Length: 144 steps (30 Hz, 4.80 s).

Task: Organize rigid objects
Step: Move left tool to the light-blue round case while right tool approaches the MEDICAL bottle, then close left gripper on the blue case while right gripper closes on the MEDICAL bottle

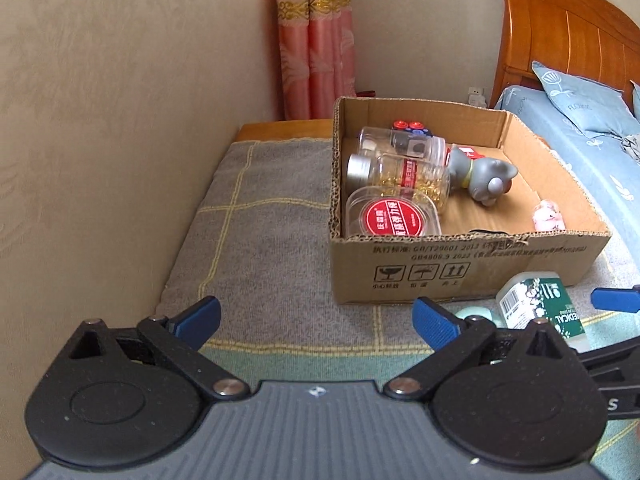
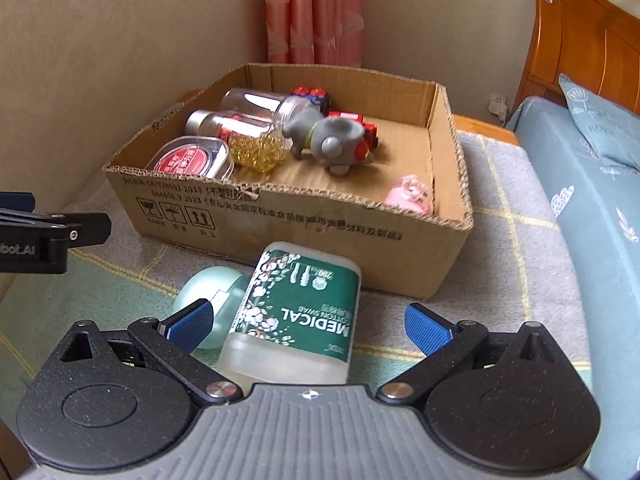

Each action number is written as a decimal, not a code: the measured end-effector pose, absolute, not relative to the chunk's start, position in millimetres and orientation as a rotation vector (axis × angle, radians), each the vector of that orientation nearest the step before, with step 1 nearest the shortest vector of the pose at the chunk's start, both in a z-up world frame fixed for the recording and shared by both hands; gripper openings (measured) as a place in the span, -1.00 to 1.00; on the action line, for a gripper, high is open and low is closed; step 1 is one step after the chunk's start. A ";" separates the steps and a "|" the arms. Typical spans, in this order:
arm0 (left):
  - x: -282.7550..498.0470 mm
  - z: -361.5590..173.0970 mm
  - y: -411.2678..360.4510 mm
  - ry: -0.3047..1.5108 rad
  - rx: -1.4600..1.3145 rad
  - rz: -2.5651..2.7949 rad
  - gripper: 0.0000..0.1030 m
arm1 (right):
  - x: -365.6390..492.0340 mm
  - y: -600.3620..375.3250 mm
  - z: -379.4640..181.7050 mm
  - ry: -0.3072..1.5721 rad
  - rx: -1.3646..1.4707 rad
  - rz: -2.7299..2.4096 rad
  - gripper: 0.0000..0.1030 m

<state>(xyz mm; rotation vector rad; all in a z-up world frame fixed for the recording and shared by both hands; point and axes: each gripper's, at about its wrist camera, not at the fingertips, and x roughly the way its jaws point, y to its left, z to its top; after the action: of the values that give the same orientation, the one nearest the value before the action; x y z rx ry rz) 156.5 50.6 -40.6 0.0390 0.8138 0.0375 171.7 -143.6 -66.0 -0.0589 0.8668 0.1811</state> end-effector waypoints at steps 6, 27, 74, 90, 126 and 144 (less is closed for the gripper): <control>152.9 -45.7 50.5 0.823 0.036 0.018 0.97 | 177.0 -149.7 -76.2 0.902 -0.061 0.148 1.00; 157.4 -76.2 -11.1 0.890 0.121 -0.231 0.97 | 141.1 -229.7 -99.3 0.901 -0.064 0.088 1.00; 147.4 -91.8 23.9 0.899 0.089 -0.204 0.00 | 159.6 -200.5 -76.9 0.906 0.049 0.177 1.00; 148.8 -91.8 22.9 0.898 0.094 -0.210 0.01 | 191.3 -156.2 -80.2 0.923 -0.040 0.241 1.00; 147.0 -72.6 18.8 0.901 0.184 -0.300 0.00 | 172.4 -178.9 -70.3 0.970 -0.176 0.260 0.69; 175.5 12.3 -30.3 0.734 0.261 -0.451 0.00 | 164.7 -196.3 16.4 0.809 -0.274 0.397 0.69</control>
<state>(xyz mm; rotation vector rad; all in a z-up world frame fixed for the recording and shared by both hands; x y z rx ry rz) 175.5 -30.3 12.3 0.2612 0.7335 -0.4511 164.7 -196.3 16.4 -0.2740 0.8087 0.3968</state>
